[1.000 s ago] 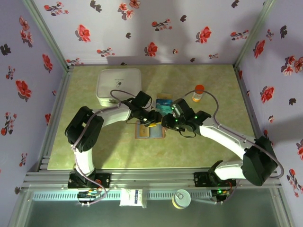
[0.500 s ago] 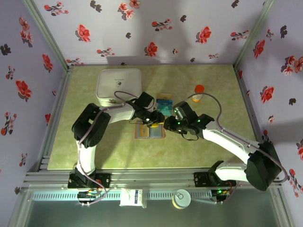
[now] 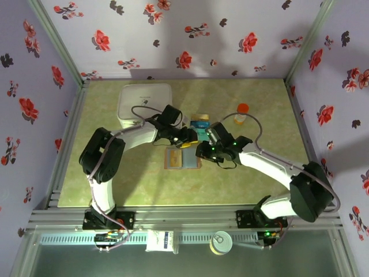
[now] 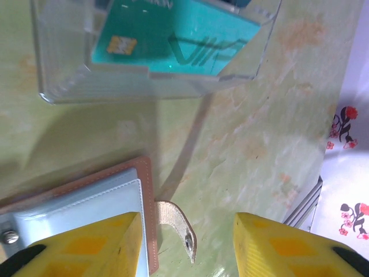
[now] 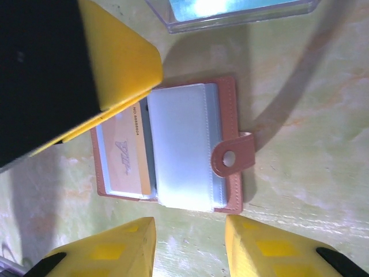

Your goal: Take the credit cards out of the card holder

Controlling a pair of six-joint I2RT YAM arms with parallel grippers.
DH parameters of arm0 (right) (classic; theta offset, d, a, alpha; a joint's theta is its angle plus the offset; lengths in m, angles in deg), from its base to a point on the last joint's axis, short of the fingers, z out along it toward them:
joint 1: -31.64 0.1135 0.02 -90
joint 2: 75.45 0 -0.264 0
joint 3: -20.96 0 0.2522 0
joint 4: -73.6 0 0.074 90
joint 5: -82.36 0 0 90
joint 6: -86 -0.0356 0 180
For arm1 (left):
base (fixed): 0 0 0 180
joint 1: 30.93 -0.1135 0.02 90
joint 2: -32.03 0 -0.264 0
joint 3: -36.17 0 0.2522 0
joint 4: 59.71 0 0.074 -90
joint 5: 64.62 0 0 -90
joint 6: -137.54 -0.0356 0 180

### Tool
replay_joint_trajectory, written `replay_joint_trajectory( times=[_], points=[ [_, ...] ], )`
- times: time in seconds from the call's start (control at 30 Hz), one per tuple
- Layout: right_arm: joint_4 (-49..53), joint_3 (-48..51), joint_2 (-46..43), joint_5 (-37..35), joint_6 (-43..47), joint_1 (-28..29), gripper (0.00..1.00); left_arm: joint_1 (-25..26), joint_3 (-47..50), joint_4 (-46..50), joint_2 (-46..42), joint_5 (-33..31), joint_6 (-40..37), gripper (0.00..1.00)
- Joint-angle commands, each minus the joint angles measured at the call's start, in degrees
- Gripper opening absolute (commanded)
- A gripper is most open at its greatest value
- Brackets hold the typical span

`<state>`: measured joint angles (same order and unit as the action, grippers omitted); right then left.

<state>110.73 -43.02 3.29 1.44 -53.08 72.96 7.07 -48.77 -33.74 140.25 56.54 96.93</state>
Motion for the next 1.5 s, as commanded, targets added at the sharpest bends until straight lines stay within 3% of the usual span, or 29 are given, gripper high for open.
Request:
replay_joint_trajectory(
  times=[0.0,0.37,0.57,1.1,1.47],
  points=[
    [-2.0,-3.5,3.1,1.5,-0.1,1.0,0.37,-1.7,1.3,1.2,-3.4,0.9,-1.3,0.45],
    [-4.6,-12.3,16.1,5.7,0.9,3.5,0.35,-8.8,15.0,1.8,-13.9,-0.9,-3.5,0.44],
    [-7.0,-16.1,23.0,8.9,0.8,4.2,0.34,-10.0,20.5,1.7,-16.6,-2.1,-4.0,0.41],
    [-7.1,-17.3,28.3,9.8,1.9,4.5,0.32,-9.0,23.6,1.0,-13.3,-2.9,-5.6,0.05],
    [-9.1,-16.3,29.7,10.9,1.2,4.6,0.29,-9.0,23.7,1.4,-10.9,-3.6,-6.0,0.0]
  ],
)
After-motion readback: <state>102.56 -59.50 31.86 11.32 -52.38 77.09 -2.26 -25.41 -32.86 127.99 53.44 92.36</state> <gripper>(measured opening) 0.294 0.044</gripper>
